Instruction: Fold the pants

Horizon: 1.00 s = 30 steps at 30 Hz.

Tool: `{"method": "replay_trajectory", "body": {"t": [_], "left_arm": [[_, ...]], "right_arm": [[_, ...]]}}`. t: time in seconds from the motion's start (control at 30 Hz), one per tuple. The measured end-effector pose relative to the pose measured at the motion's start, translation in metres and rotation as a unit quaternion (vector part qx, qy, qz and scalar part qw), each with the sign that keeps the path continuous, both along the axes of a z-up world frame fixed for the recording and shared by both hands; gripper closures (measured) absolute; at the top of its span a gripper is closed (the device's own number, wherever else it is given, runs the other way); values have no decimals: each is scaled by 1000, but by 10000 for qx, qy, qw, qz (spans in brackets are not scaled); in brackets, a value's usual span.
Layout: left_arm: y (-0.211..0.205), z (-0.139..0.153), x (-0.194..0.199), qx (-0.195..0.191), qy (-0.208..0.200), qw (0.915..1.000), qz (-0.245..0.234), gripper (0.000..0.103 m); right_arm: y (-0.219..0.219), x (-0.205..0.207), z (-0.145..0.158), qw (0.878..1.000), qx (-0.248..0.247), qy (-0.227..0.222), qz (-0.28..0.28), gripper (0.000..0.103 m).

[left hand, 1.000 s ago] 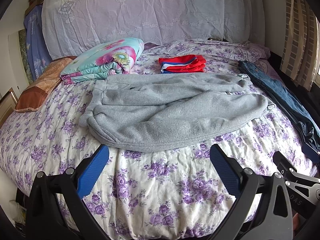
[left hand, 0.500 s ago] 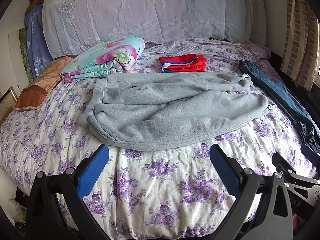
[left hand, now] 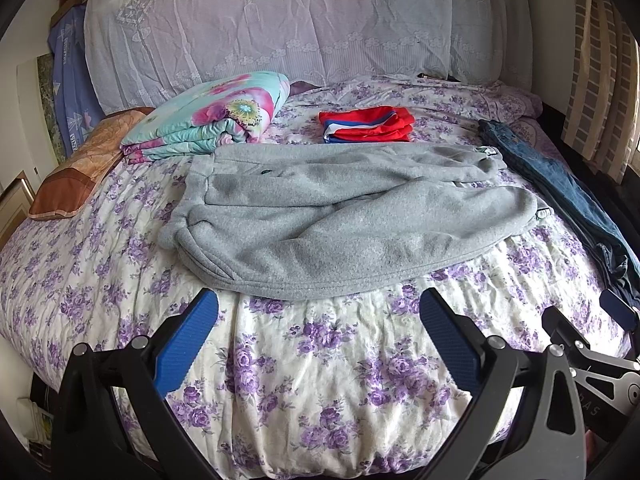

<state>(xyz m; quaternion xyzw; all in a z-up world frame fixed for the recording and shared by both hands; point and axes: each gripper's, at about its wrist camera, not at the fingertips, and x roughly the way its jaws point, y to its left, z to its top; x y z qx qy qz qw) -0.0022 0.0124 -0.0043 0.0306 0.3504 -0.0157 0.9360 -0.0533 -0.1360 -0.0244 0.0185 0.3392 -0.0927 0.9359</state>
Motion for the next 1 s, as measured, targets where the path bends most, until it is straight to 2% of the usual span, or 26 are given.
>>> {"method": "replay_trajectory", "body": {"t": [0.63, 0.8, 1.0], "left_arm": [[3, -10, -1, 5, 70, 10000, 19, 5], [14, -29, 27, -152, 534, 9983, 170, 5], [69, -51, 90, -790, 1186, 9877, 640, 5]], "right_arm": [[-7, 5, 2, 10000, 15, 38, 7, 3], [-8, 16, -18, 9998, 107, 187, -39, 3], [-23, 34, -28, 9985, 235, 475, -111, 3]]}}
